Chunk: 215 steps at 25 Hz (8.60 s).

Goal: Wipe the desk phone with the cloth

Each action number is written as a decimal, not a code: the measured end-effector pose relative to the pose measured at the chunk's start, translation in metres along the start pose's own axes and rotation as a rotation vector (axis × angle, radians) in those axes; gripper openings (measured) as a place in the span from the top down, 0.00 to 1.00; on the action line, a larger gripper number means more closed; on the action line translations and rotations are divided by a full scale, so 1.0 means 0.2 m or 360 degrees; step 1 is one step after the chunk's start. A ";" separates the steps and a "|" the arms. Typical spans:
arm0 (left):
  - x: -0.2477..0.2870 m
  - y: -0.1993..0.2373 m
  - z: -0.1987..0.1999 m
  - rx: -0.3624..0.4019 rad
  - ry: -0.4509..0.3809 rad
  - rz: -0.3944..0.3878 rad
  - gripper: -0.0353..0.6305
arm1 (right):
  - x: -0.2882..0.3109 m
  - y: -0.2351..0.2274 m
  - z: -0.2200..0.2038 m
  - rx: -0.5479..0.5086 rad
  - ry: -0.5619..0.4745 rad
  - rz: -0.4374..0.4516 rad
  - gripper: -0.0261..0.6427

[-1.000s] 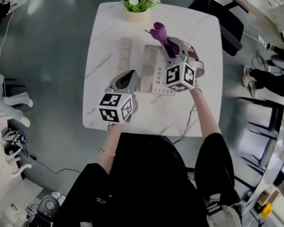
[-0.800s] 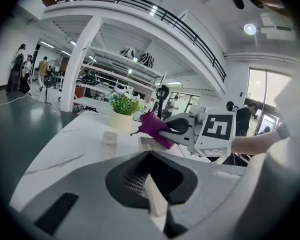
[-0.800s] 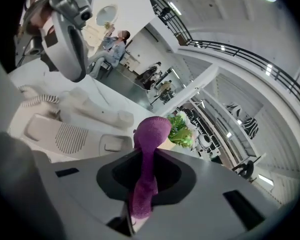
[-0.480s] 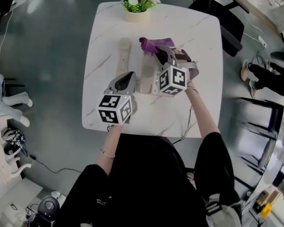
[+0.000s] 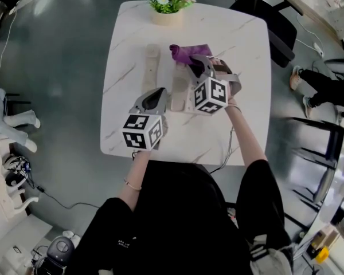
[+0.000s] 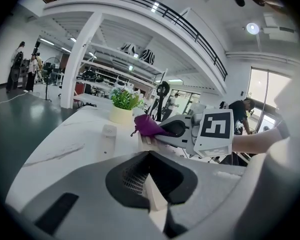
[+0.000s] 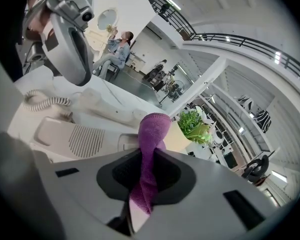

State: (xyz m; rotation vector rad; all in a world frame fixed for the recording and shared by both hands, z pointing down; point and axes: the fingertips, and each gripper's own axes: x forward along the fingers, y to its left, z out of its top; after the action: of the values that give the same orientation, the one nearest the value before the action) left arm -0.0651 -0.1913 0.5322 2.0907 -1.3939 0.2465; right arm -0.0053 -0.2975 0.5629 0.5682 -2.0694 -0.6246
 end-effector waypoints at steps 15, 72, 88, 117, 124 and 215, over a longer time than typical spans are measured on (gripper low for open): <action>-0.03 -0.04 -0.06 0.0017 0.0031 -0.0002 0.95 | -0.05 0.09 0.02 0.0021 -0.0005 0.0078 0.90; -0.22 -0.10 -0.23 0.0052 0.0074 0.0004 0.95 | -0.30 0.57 0.07 0.0051 0.0038 0.0434 0.90; -0.30 -0.10 -0.24 0.0061 0.0035 0.0014 0.95 | -0.40 0.78 0.08 0.0080 0.0077 0.0643 0.90; -0.26 -0.06 -0.07 0.0093 -0.0052 0.0042 0.95 | -0.62 0.67 0.15 0.1035 -0.0228 0.0810 0.90; -0.25 -0.09 0.00 0.0116 -0.0103 0.0017 0.95 | -0.67 0.45 0.14 0.1429 -0.0492 0.0604 0.91; 0.07 -0.24 0.01 0.0112 0.0030 -0.0133 0.95 | -0.24 0.04 -0.26 0.0452 0.0035 0.0149 0.90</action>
State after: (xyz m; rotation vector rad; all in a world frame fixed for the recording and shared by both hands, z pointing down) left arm -0.0176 -0.1910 0.5188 2.1927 -1.3005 0.2841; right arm 0.0620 -0.2738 0.5633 0.6312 -2.1655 -0.2697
